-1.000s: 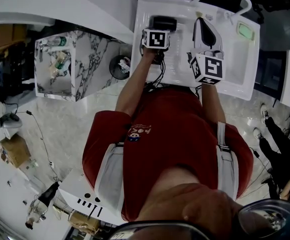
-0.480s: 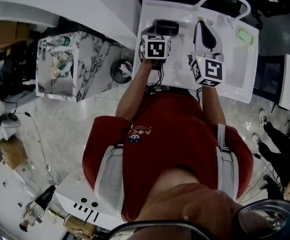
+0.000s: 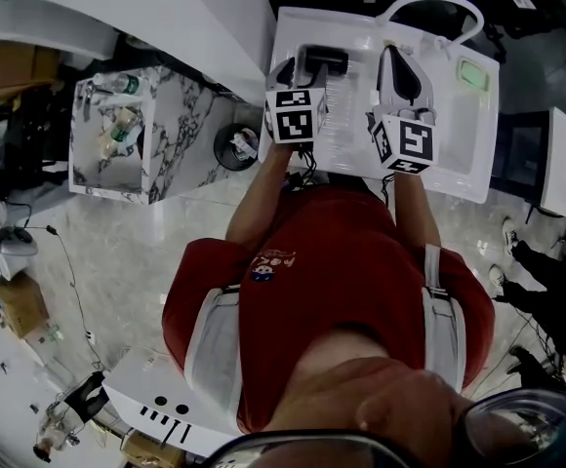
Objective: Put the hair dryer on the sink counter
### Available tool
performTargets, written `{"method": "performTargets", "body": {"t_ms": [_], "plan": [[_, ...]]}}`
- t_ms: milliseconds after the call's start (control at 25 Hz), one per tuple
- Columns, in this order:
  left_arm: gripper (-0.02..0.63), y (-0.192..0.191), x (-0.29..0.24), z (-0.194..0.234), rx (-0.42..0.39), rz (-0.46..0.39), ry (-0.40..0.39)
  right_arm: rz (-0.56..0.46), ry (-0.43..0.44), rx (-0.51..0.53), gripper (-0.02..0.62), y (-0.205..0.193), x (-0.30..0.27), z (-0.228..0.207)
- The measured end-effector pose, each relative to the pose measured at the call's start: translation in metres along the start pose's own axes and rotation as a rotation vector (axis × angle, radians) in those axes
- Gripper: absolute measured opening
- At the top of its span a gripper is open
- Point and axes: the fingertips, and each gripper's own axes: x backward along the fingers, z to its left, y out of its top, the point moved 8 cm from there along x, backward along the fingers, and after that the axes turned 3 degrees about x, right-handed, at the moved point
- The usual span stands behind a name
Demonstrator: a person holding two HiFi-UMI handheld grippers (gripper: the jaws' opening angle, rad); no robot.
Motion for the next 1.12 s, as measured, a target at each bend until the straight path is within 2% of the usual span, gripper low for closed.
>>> {"method": "performTargets", "body": {"t_ms": [240, 440, 680, 800, 960, 1120], "plan": [[0.243, 0.012, 0.027, -0.008, -0.044, -0.115, 0.003, -0.012, -0.005, 0.002, 0.002, 0.005, 0.007, 0.003], [0.238, 0.025, 0.050, -0.013, -0.050, -0.225, -0.031, -0.026, -0.009, 0.000, 0.002, 0.012, 0.011, 0.006], [0.227, 0.040, 0.070, -0.020, -0.132, -0.369, -0.005, -0.034, -0.006, 0.000, 0.002, 0.014, 0.013, 0.010], [0.216, 0.044, 0.079, -0.023, -0.148, -0.438, 0.005, -0.037, -0.006, 0.003, 0.002, 0.015, 0.016, 0.010], [0.198, 0.052, 0.089, -0.025, -0.147, -0.504, 0.025, -0.040, -0.009, 0.001, 0.002, 0.017, 0.018, 0.009], [0.196, 0.058, 0.094, -0.035, -0.186, -0.550, 0.018, -0.048, -0.013, -0.007, 0.002, 0.019, 0.021, 0.007]]}}
